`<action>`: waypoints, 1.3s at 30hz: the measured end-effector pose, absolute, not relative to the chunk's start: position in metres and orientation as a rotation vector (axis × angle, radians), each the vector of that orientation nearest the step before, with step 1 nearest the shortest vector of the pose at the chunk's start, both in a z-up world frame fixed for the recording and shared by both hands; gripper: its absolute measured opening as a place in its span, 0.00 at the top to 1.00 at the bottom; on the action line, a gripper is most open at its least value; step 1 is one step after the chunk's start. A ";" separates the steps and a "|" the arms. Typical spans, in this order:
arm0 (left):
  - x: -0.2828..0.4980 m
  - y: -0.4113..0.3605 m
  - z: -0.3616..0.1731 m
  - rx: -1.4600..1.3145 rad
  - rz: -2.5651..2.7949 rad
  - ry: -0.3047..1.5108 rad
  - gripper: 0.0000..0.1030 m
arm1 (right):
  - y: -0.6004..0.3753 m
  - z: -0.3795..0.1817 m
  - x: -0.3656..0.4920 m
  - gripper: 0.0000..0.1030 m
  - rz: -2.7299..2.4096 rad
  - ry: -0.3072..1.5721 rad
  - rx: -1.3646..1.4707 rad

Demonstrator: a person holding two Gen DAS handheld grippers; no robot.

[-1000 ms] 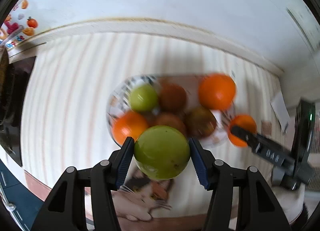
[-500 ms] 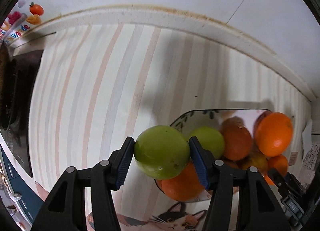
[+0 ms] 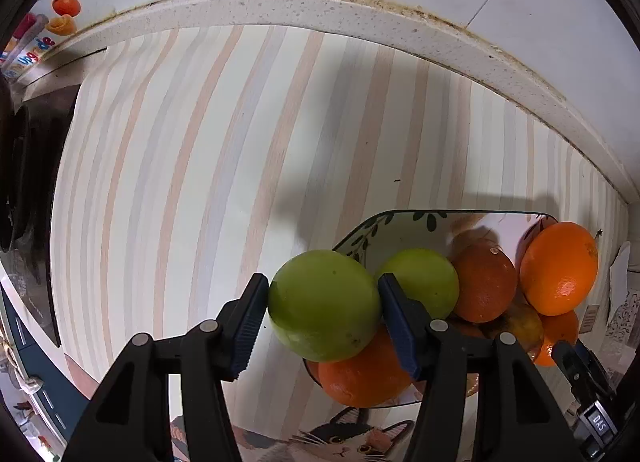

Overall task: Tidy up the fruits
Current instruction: 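Lower the green apple and orange onto the plate while both tools open, then withdraw both tools from the plate toward the cherry tomatoes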

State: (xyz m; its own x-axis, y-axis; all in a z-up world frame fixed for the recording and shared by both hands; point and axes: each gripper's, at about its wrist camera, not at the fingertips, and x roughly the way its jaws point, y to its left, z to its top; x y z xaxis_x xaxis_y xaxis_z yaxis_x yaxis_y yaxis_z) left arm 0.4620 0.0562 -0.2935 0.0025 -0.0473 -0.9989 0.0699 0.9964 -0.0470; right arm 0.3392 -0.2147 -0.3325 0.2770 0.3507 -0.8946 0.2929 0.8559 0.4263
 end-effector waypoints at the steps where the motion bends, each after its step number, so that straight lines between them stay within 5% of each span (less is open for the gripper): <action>1: 0.463 0.056 -0.295 0.019 -0.094 1.567 0.46 | -0.214 -0.331 0.339 0.22 0.043 1.310 0.584; 13: 0.451 0.078 -0.276 -0.008 -0.094 1.529 0.18 | -0.209 -0.310 0.333 0.08 0.042 1.303 0.515; 24: 0.384 0.079 -0.228 -0.032 -0.101 1.393 0.18 | -0.169 -0.252 0.316 0.07 0.002 1.240 0.195; 39: 0.290 0.061 -0.173 -0.028 -0.116 1.238 0.18 | -0.149 -0.179 0.254 0.07 0.007 1.136 0.141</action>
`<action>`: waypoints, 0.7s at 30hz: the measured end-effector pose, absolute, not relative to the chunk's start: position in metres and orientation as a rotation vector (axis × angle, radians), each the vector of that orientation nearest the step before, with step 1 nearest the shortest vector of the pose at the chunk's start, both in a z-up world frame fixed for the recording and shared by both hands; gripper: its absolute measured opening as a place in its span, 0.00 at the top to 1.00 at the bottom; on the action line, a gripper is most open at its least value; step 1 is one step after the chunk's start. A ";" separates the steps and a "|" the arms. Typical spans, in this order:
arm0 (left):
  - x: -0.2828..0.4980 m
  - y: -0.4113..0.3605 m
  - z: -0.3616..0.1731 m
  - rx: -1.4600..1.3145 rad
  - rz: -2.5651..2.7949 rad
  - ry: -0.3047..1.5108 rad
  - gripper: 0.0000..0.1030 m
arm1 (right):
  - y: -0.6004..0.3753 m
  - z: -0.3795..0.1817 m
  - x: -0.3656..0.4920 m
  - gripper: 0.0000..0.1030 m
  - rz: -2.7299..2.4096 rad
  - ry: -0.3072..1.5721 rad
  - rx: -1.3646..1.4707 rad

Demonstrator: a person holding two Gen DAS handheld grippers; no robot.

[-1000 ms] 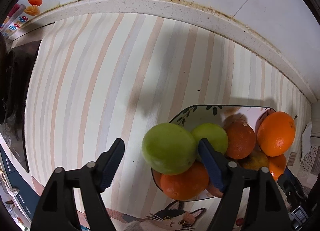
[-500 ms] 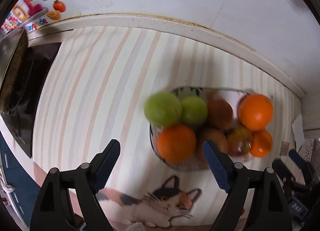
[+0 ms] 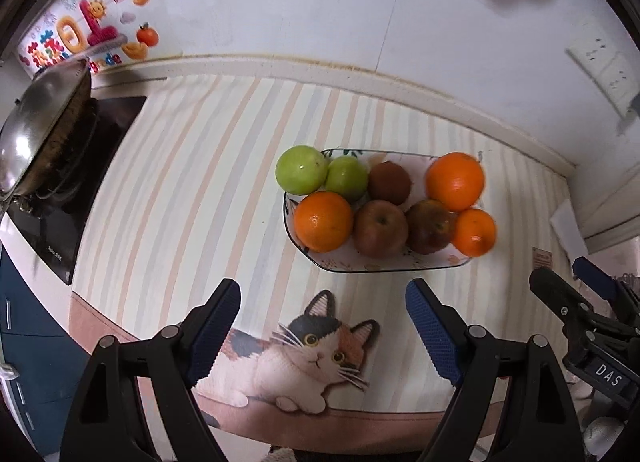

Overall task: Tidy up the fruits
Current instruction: 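Withdraw both tools from the plate toward the cherry tomatoes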

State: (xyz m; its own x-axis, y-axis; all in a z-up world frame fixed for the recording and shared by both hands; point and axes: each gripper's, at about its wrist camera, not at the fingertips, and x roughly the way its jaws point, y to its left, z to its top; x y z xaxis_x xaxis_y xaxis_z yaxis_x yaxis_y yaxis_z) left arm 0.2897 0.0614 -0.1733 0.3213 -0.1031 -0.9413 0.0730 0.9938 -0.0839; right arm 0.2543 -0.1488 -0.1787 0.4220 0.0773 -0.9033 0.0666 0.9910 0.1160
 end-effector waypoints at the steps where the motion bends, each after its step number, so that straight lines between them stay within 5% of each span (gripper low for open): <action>1: 0.283 0.061 -0.167 -0.032 -0.118 1.222 0.18 | -0.148 -0.171 0.248 0.07 0.006 1.121 0.138; 21: 0.191 0.070 -0.074 -0.035 -0.153 1.047 0.18 | -0.129 -0.064 0.155 0.07 0.056 0.944 0.125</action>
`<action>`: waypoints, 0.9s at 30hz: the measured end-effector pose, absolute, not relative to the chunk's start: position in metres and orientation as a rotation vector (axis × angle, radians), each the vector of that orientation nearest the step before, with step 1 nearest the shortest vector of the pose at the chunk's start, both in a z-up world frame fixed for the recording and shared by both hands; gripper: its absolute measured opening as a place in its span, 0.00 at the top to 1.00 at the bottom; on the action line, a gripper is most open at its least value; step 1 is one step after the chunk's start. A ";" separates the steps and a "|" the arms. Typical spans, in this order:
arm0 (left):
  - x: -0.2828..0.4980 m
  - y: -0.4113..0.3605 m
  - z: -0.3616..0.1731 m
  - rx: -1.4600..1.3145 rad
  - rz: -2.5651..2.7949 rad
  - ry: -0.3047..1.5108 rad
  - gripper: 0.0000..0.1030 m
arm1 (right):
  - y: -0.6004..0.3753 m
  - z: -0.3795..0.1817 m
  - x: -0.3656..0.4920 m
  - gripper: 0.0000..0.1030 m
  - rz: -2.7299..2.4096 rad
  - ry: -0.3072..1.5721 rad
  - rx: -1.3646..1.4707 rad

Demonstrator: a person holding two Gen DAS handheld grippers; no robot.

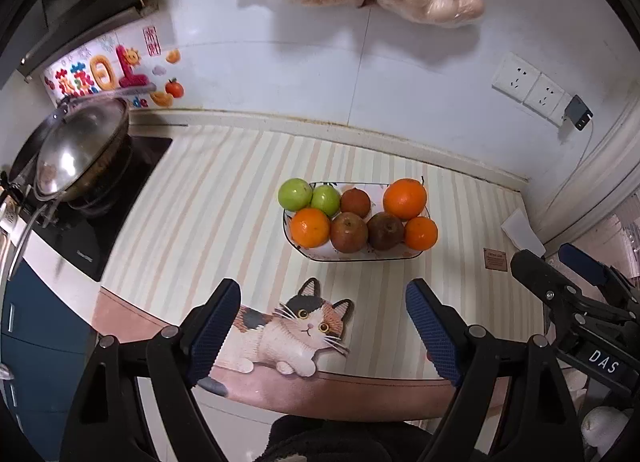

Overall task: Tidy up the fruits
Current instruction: 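Withdraw both tools from the plate toward the cherry tomatoes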

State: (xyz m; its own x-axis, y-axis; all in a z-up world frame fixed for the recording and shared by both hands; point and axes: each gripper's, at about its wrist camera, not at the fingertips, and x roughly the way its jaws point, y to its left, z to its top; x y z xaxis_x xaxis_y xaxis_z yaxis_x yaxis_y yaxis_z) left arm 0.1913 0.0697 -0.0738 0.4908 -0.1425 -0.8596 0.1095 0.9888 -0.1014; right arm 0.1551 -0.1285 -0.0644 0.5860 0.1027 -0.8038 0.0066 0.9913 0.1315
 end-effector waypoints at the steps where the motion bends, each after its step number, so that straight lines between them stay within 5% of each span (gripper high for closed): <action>1: 0.189 0.071 -0.071 -0.037 -0.150 1.039 0.18 | -0.127 -0.061 0.152 0.07 0.058 0.939 0.120; 16: 0.175 0.070 -0.080 -0.014 -0.133 1.044 0.18 | -0.143 -0.064 0.140 0.07 0.073 0.953 0.185; 25: 0.196 0.021 -0.152 0.140 -0.157 1.151 0.18 | -0.218 -0.161 0.146 0.07 -0.052 1.130 0.313; 27: 0.203 0.005 -0.174 0.162 -0.190 1.212 0.18 | -0.237 -0.189 0.145 0.17 -0.087 1.184 0.350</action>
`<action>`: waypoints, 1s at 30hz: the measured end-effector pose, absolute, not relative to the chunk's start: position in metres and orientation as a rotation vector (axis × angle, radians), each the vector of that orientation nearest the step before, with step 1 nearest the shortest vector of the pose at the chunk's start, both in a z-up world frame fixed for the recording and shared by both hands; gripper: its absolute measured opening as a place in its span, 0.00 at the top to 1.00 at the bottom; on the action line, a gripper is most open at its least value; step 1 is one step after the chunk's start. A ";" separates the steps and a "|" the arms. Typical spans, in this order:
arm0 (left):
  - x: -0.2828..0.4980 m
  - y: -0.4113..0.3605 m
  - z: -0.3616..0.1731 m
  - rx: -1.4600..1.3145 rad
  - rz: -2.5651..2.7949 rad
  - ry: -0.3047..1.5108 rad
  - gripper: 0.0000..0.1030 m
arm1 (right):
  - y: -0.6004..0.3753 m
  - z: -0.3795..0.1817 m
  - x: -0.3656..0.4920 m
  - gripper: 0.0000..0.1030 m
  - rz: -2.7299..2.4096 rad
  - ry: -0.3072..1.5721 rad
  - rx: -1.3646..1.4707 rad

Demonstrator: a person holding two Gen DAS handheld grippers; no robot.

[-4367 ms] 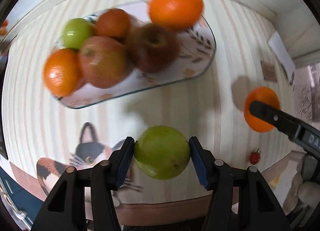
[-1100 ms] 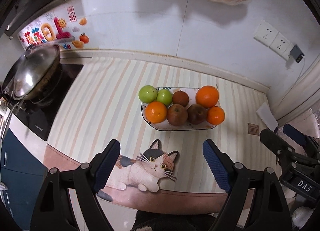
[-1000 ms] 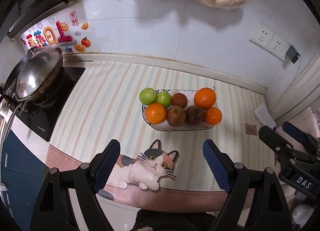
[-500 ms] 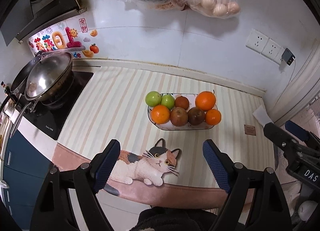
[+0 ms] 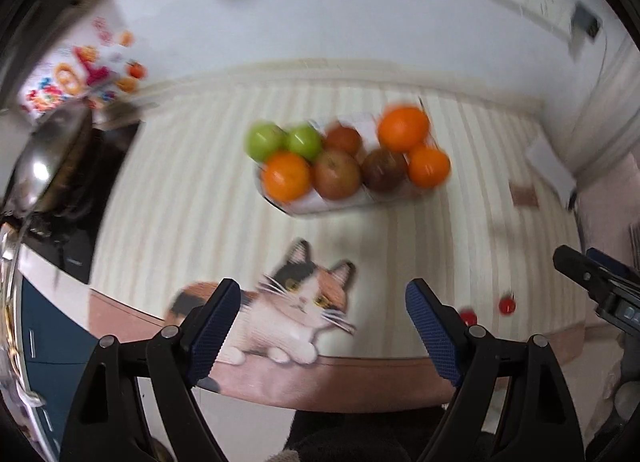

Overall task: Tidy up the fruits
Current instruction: 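Withdraw both tools from the plate toward the cherry tomatoes, then grasp a cherry tomato with the left tool while the right tool grasps the other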

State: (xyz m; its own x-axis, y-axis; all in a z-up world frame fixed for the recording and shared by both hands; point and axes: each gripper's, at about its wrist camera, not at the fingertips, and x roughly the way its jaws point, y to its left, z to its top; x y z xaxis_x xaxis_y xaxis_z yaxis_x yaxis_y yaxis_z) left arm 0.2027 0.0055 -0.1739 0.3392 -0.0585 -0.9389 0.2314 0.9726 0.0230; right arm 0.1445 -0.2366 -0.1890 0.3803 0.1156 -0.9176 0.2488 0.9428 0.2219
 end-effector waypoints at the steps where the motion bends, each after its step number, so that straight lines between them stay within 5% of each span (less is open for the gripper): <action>1: 0.205 -0.004 -0.186 0.169 -0.217 1.245 0.18 | -0.245 -0.203 0.143 0.20 -0.098 1.209 0.375; 3: 0.210 -0.020 -0.207 0.181 -0.253 1.314 0.18 | -0.262 -0.233 0.138 0.34 -0.117 1.259 0.430; 9: 0.215 -0.072 -0.270 0.217 -0.385 1.497 0.18 | -0.289 -0.294 0.124 0.46 -0.162 1.331 0.528; 16: 0.205 -0.124 -0.312 0.270 -0.537 1.611 0.35 | -0.309 -0.317 0.110 0.47 -0.221 1.338 0.614; 21: 0.198 -0.149 -0.327 0.288 -0.593 1.640 0.35 | -0.322 -0.320 0.101 0.47 -0.258 1.334 0.638; 23: 0.196 -0.160 -0.333 0.325 -0.614 1.630 0.54 | -0.326 -0.320 0.099 0.47 -0.267 1.334 0.647; 26: 0.190 -0.172 -0.341 0.395 -0.634 1.609 0.69 | -0.329 -0.321 0.097 0.47 -0.275 1.335 0.652; 30: 0.190 -0.175 -0.335 0.423 -0.638 1.564 0.73 | -0.326 -0.321 0.100 0.47 -0.283 1.349 0.646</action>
